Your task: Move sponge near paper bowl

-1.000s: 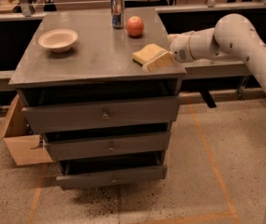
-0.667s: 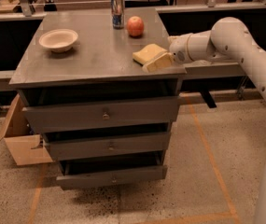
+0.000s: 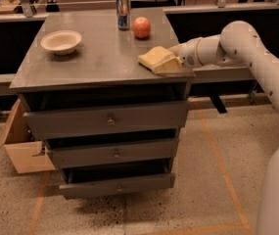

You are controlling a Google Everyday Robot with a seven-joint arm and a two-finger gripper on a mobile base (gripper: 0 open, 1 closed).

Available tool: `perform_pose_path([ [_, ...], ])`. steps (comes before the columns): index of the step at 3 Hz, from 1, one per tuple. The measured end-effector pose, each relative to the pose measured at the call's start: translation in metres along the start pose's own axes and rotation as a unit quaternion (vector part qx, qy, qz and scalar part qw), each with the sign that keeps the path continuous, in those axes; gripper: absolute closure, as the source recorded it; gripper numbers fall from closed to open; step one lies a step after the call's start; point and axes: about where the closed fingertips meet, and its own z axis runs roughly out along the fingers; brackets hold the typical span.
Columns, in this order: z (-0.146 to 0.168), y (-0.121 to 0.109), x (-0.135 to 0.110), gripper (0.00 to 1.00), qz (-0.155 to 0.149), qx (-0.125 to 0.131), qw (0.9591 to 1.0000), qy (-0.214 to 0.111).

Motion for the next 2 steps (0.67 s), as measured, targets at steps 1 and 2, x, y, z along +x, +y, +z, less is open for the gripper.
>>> perform_pose_path([
  [1,0.007,0.016,-0.01,0.64,0.009,-0.035,0.9992,-0.015],
  [2,0.022,0.04,-0.048,0.87,-0.001,-0.076,0.9958,-0.052],
])
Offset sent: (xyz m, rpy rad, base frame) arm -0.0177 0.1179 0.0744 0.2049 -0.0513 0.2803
